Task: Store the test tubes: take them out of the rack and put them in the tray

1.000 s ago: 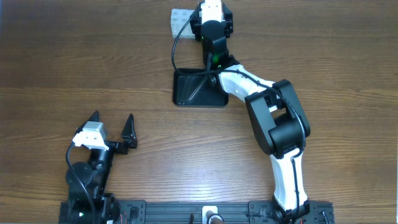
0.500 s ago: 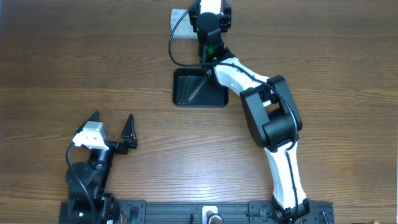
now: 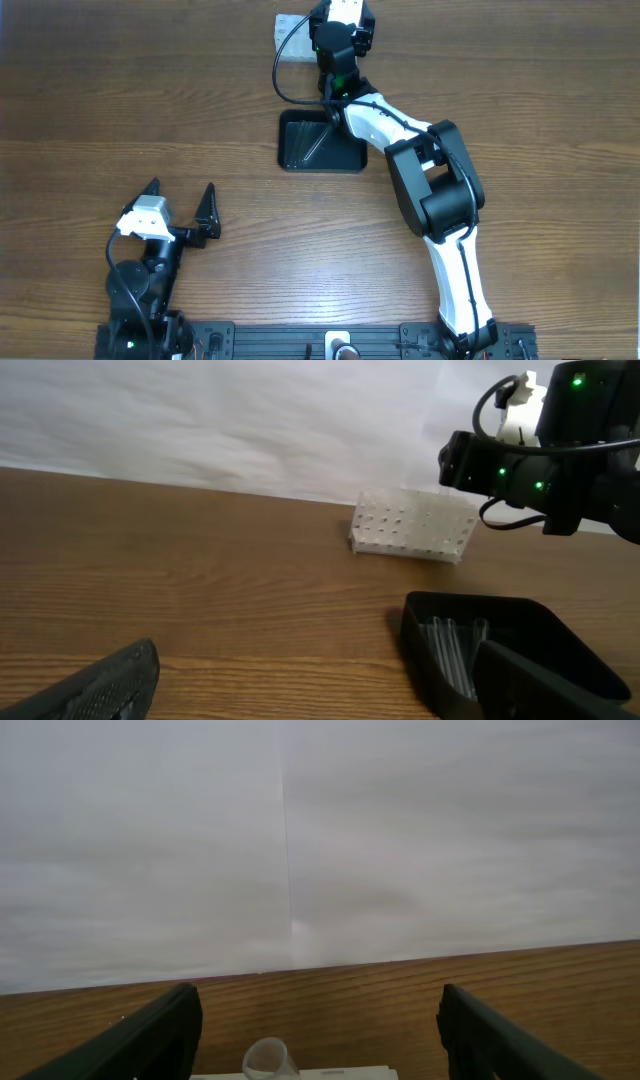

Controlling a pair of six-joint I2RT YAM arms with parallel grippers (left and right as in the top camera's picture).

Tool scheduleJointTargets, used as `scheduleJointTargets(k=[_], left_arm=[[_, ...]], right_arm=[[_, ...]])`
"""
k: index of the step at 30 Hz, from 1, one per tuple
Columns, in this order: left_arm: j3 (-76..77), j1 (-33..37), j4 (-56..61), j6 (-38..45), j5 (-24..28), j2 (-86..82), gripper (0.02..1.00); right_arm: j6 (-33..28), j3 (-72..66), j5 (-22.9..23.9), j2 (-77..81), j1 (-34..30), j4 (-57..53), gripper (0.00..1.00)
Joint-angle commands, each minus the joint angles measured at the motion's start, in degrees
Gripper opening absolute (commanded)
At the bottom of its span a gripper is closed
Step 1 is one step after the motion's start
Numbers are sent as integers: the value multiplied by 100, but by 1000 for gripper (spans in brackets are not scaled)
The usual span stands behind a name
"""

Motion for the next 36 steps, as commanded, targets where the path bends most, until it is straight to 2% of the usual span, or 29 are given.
scheduleJointTargets(k=[1, 4, 9, 12, 20, 29, 32, 36], left_arm=[[-24, 31, -11, -37, 55, -35, 998], [-24, 31, -11, -37, 55, -35, 1000], [-24, 31, -11, -37, 57, -35, 1000], [-24, 31, -11, -37, 55, -35, 1000], [-24, 31, -11, -37, 55, -35, 1000], [-24, 31, -11, -37, 57, -35, 998], [-24, 31, -11, -37, 57, -35, 1000], [-24, 31, -11, -37, 57, -35, 998]], right_arm=[[101, 140, 138, 70, 31, -94, 763], [107, 140, 127, 79, 66, -214, 733], [103, 140, -42, 166, 72, -201, 776], [105, 140, -131, 177, 63, -199, 730], [103, 140, -542, 188, 59, -199, 728], [103, 142, -562, 273, 20, -146, 730], [103, 144, -581, 275, 9, -66, 671], [103, 144, -623, 275, -2, -66, 671]])
